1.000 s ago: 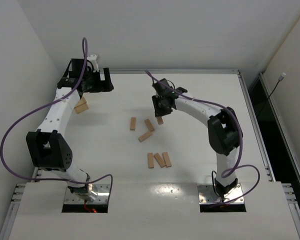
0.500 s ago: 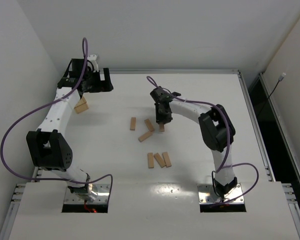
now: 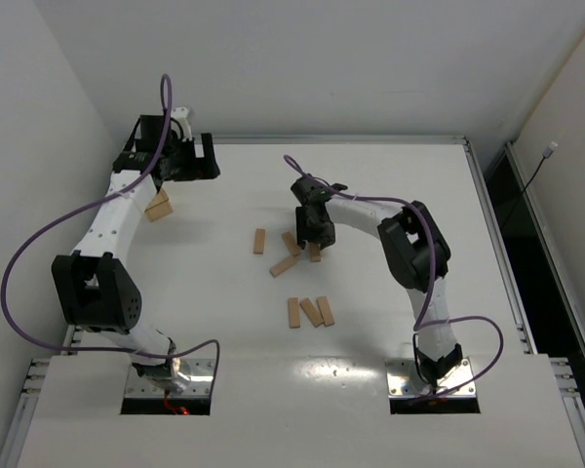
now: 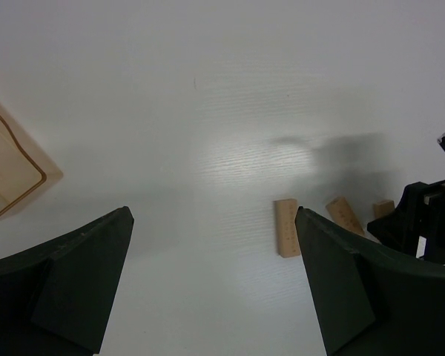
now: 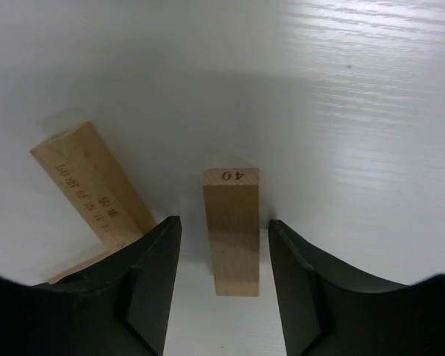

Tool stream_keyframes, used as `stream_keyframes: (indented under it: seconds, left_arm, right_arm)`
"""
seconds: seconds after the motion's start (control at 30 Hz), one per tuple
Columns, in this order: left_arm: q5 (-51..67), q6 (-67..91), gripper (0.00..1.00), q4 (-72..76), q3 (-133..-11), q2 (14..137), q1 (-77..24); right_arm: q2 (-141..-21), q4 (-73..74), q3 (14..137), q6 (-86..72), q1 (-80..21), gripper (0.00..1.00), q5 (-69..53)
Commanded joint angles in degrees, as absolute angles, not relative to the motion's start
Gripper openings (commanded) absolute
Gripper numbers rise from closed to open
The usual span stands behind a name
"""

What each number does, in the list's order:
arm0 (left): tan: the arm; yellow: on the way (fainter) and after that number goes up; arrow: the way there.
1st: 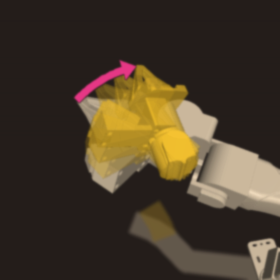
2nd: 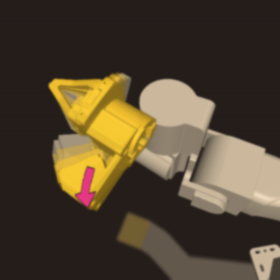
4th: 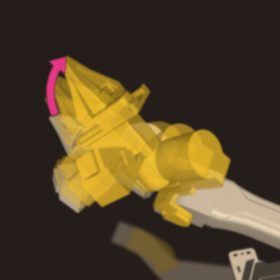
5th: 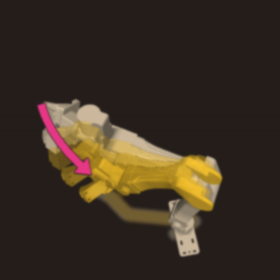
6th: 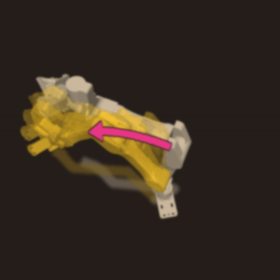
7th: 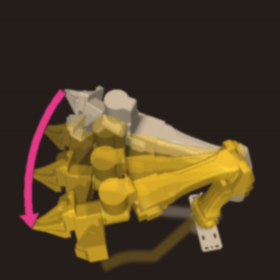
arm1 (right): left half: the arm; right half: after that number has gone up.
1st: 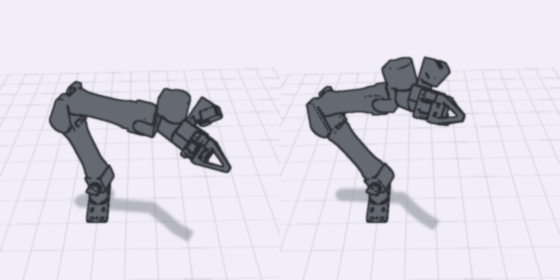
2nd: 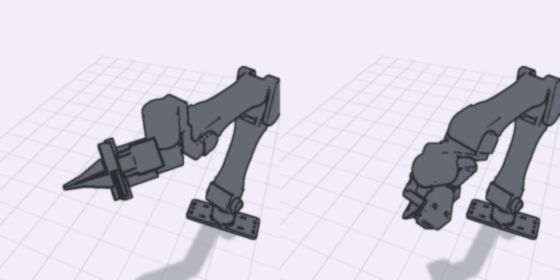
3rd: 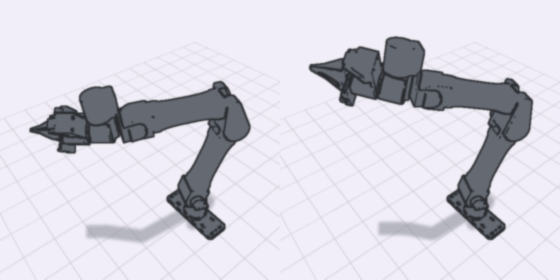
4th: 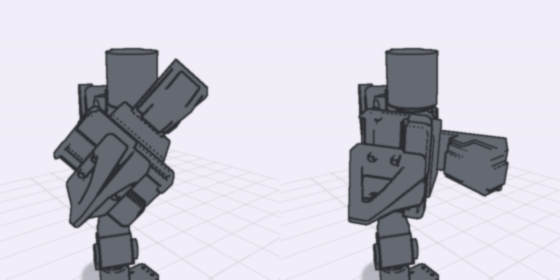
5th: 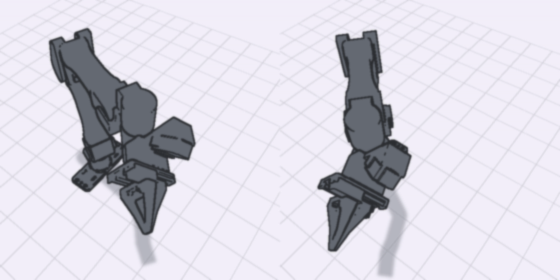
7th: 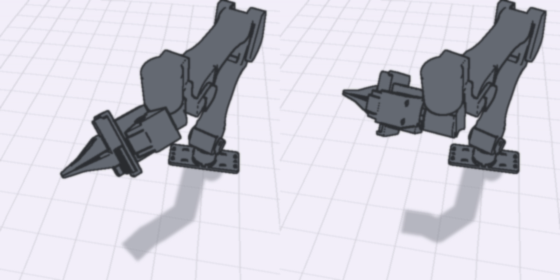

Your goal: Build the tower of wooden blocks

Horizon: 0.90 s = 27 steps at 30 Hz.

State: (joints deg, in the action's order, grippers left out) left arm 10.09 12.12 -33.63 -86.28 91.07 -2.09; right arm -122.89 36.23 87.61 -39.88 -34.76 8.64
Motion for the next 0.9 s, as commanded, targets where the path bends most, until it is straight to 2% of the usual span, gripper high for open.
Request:
stream_keyframes:
  seconds: [0.0,0.13,0.37,0.53,0.63,0.73,0.87]
  left_arm:
    - [9.9,12.6,0.9,-31.7,-85.5,91.2,-1.5]
    - [9.9,13.2,0.91,-31.2,-84.2,90.7,-1.5]
    - [9.8,14.4,0.92,-28.0,-76.1,85.1,-2.5]
    - [10.8,15.6,0.92,-25.6,-67.0,79.0,-6.3]
    - [12.1,16.9,0.92,-24.4,-61.6,76.7,-9.5]
    - [12.7,18.4,0.84,-22.8,-57.8,74.9,-12.2]
    - [10.4,20.5,0.77,-22.1,-57.7,77.5,-17.0]
  right_arm:
    - [-123.0,34.4,88.2,-39.7,-35.2,0.49,4.8]
    - [-119.4,33.3,89.2,-36.7,-35.2,0.58,2.5]
    - [-110.1,32.3,89.7,-32.0,-35.2,0.67,3.8]
    - [-102.5,32.8,89.7,-28.2,-35.2,0.68,11.3]
    - [-99.8,31.7,89.2,-24.2,-35.2,0.67,21.7]
    - [-97.0,29.9,87.2,-19.4,-33.8,0.65,29.8]
    - [-93.4,29.9,81.9,-16.0,-30.1,0.65,32.8]
